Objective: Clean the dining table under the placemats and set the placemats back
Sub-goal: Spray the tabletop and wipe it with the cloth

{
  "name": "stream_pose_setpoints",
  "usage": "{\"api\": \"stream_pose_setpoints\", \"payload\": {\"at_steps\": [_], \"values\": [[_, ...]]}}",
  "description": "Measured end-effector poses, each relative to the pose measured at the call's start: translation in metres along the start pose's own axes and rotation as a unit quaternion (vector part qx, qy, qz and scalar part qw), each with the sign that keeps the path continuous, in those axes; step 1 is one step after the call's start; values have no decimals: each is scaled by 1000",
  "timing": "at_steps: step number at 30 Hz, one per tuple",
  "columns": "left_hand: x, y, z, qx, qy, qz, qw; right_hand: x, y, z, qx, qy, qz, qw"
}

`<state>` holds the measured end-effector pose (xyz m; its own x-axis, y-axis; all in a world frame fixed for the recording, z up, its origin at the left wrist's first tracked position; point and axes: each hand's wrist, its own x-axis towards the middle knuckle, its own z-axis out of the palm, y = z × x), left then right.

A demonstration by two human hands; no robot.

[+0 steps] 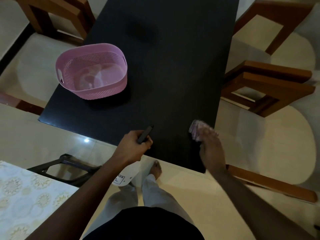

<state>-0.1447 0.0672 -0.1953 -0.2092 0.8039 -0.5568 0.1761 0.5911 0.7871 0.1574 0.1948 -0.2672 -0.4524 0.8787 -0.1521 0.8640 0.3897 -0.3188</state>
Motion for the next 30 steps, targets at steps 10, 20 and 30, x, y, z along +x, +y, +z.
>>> {"api": "stream_pose_setpoints", "payload": {"at_steps": [10,20,30], "values": [[1,3,-3,-39,62,-3,997,194,-9,-12,33,58,132,989],[-29,-16,-34,-44,112,-12,993,13,-215,83,97,-58,-151,982],[-81,-38,-49,-51,86,8,995,-61,-151,77,-72,-166,-289,940]]}}
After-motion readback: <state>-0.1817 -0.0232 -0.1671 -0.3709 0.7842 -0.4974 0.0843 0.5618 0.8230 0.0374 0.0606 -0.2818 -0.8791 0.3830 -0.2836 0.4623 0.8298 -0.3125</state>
